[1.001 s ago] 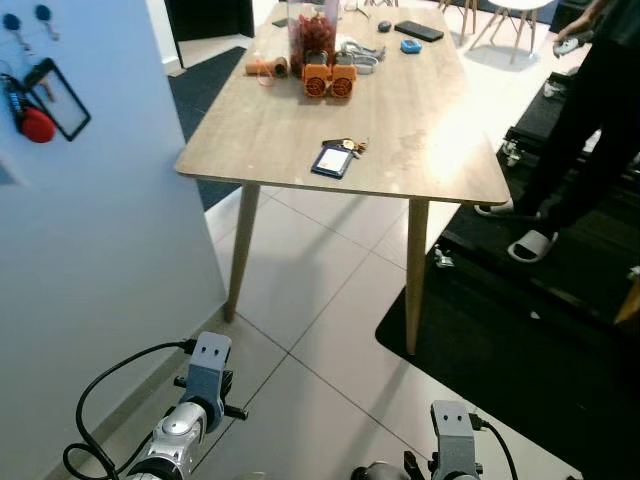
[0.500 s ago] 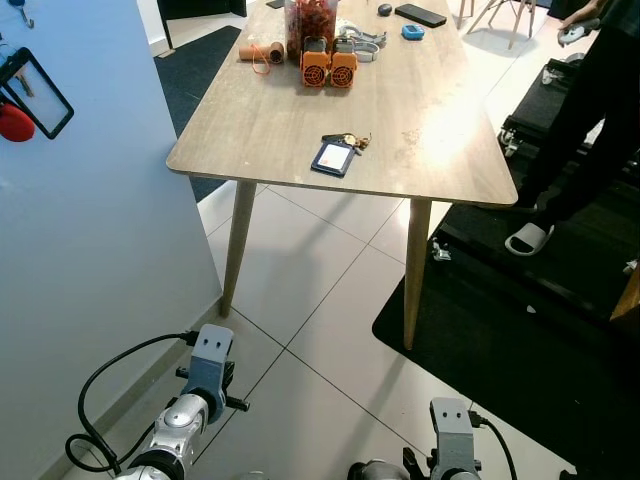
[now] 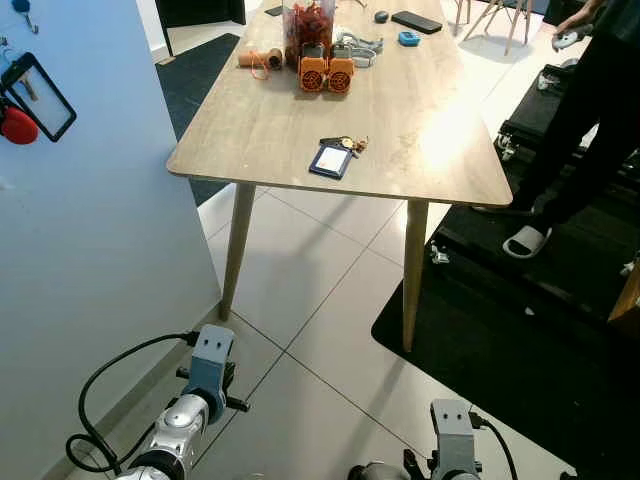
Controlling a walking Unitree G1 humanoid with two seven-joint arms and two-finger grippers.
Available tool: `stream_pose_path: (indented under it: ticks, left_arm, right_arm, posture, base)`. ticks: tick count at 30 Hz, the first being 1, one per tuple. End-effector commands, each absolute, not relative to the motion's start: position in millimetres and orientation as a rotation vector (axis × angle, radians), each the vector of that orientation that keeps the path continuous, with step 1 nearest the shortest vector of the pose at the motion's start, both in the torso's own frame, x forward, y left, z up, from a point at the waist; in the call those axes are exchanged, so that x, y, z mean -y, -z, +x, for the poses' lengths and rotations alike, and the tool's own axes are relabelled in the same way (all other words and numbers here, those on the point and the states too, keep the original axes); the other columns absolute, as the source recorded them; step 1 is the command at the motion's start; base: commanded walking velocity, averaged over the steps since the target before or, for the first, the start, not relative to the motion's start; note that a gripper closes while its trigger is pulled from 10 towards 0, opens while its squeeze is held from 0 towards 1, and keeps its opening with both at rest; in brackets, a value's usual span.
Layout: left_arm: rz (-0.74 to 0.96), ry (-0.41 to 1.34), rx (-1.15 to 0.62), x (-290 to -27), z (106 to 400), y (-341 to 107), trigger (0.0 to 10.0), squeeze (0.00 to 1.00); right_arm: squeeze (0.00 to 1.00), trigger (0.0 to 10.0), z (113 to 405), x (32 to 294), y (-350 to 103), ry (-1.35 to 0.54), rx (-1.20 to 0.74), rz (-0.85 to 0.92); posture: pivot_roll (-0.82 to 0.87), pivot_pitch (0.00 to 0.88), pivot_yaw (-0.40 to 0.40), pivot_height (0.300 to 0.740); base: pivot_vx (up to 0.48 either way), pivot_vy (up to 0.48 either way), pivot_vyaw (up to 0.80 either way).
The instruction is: Hang keys on a hook
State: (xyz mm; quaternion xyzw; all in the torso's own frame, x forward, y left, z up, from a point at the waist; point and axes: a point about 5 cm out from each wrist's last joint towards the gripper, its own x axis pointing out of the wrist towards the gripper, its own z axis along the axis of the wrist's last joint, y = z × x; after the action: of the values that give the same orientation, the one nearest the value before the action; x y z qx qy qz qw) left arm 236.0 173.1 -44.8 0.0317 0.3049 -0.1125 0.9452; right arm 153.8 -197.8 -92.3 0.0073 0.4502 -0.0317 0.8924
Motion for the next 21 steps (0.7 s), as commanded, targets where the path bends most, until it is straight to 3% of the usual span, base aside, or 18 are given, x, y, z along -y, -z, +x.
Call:
stream_pose_path:
  ticks: [1,21]
  left_arm:
    - [0.047,0.238,-0.641,-167.8,230.8,49.1,10.0,0.0]
    - [0.044,0.227,-0.644,-167.4,230.5,49.5,10.0,0.0]
  right_arm:
    - [0.0,10.0,149.8,199.8,93.5,0.081,-0.942,0.024]
    - [0.0,10.0,150.4,202.1,92.9,0.078,-0.941,0.015]
  posture:
    - [0.05,0.072,-0.008,0.74]
    - [0.05,0.064,-0.014,0.74]
  base:
    - [0.266,0.0,0.0]
    - [0.3,0.0,0.0]
